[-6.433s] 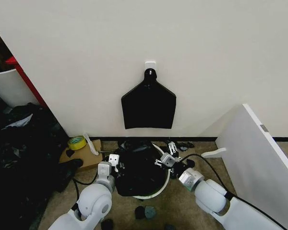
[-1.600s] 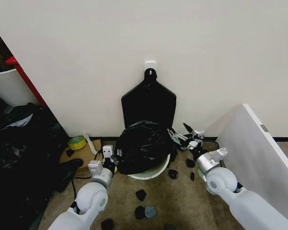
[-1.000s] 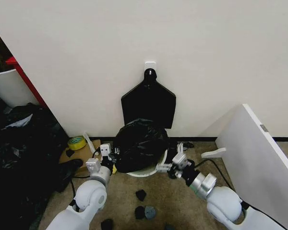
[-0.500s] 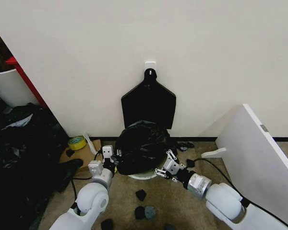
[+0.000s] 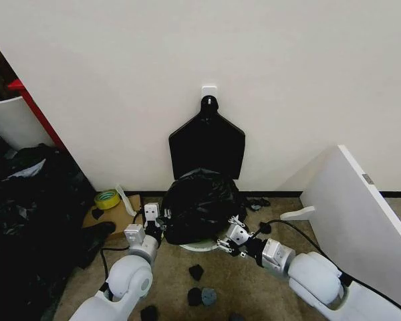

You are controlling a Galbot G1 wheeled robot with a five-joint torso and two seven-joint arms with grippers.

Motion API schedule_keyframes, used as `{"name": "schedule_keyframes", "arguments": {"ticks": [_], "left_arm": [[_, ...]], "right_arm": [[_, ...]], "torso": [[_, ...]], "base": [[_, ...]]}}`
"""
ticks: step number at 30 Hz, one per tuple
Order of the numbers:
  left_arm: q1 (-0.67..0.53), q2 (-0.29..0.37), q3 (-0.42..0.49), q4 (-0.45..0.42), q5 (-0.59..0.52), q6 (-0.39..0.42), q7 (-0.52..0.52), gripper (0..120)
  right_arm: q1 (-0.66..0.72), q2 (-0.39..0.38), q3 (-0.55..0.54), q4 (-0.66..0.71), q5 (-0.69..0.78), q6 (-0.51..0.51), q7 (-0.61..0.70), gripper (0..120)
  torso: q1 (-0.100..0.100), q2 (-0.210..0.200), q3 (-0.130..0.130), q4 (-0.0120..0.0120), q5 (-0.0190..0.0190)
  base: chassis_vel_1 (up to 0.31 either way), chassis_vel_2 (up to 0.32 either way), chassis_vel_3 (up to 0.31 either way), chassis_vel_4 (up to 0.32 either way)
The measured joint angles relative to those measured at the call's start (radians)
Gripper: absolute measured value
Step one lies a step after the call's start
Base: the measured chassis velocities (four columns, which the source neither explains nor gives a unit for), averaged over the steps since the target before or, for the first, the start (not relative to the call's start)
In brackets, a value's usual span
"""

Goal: Place the garbage bag over the trash bin.

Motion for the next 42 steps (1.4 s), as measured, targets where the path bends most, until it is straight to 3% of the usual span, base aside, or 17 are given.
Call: {"name": "schedule_keyframes", "arguments": {"ticks": [7,12,18,23,35,39,42], "left_arm": [[-0.001,0.001,0.005,0.000,0.002,0.001,0.000,0],[-0.001,0.001,0.007,0.002,0.003,0.001,-0.001,0],[-0.001,0.003,0.010,0.005,0.005,0.001,-0.002,0],[-0.002,0.003,0.013,0.008,0.006,0.002,-0.002,0],[-0.008,0.002,0.015,0.016,0.007,0.002,-0.002,0],[-0.010,0.001,0.016,0.019,0.007,0.002,-0.002,0],[-0.014,0.000,0.019,0.022,0.008,0.002,-0.002,0]], "right_arm": [[0.026,0.008,-0.012,0.062,0.211,-0.150,0.118,52],[0.040,0.015,-0.019,0.071,0.231,-0.222,0.170,51],[0.064,0.043,-0.038,0.072,0.254,-0.281,0.219,31],[0.087,0.066,-0.053,0.068,0.279,-0.299,0.235,32],[0.104,0.096,-0.084,0.048,0.243,-0.343,0.269,75],[0.107,0.107,-0.090,0.045,0.254,-0.343,0.288,66],[0.113,0.116,-0.095,0.045,0.280,-0.345,0.309,52]], "torso": [[0.000,0.000,0.000,0.0000,0.0000],[0.000,0.000,0.000,0.0000,0.0000],[0.000,0.000,0.000,0.0000,-0.0001],[0.000,0.000,0.000,0.0000,0.0000],[0.000,0.000,0.000,0.0000,0.0000],[0.000,0.000,0.000,0.0000,0.0000],[0.000,0.000,0.000,0.0000,0.0000]], "base": [[0.000,0.000,0.000,0.000],[0.000,0.000,0.000,0.000],[0.000,0.000,0.000,0.000],[0.000,0.000,0.000,0.000],[0.000,0.000,0.000,0.000],[0.000,0.000,0.000,0.000],[0.000,0.000,0.000,0.000]]}}
